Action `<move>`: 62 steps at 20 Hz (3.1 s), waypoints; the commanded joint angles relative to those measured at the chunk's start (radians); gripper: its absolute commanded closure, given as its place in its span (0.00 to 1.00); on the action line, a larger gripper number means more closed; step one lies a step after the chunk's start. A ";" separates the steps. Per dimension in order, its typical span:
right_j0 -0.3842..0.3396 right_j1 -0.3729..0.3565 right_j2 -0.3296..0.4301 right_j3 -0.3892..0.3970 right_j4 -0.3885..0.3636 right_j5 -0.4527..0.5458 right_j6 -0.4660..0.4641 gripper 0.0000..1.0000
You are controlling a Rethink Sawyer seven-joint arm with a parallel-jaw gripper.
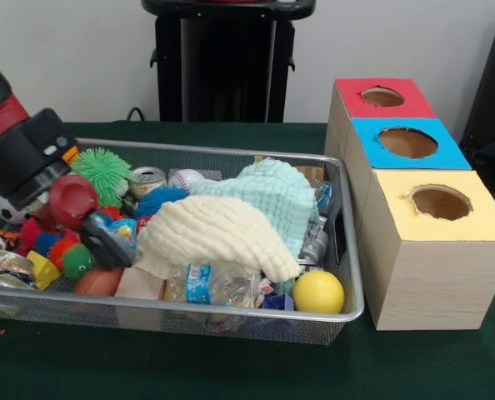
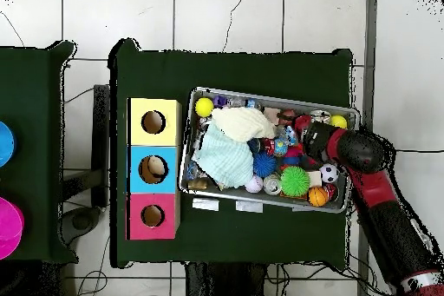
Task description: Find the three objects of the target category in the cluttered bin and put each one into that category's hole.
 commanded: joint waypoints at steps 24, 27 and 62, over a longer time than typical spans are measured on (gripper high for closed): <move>0.371 -0.419 -0.390 -0.139 -0.423 -0.042 0.086 0.00; 0.370 -0.434 -0.388 -0.136 -0.400 -0.022 0.055 0.00; 0.531 -0.246 -0.733 -0.069 -0.203 -0.043 0.307 0.00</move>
